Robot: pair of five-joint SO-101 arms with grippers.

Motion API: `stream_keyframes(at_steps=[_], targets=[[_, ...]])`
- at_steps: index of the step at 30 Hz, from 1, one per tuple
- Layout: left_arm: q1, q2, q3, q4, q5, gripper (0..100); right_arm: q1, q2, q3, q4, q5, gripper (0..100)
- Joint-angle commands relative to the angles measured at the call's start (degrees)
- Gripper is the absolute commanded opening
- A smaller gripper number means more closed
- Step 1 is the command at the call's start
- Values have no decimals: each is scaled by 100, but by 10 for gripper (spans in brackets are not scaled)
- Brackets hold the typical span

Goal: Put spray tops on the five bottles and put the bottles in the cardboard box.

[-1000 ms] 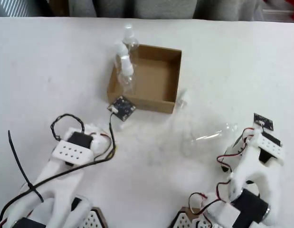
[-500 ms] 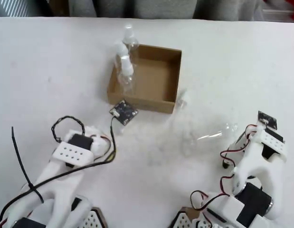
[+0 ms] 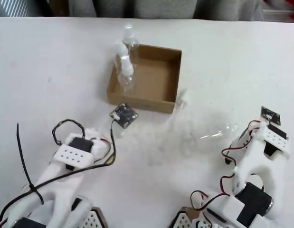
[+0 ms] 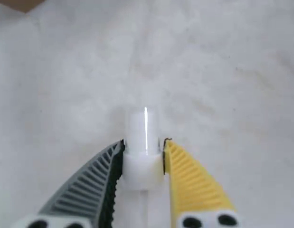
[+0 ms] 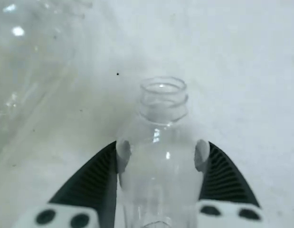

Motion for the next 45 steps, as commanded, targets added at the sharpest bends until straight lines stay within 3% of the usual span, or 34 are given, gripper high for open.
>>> stream_keyframes(at_steps=[1,22,36,45], targets=[[-48,-224,-35,-123,-53,29,66,-31,-290,57,9,259],[-48,-224,-18,-132,-62,29,198,22,-431,75,-44,226],[-48,-224,-18,-132,-62,29,198,22,-62,-488,-220,221],[-48,-224,-18,-132,-62,29,198,-40,-149,-462,-229,63]])
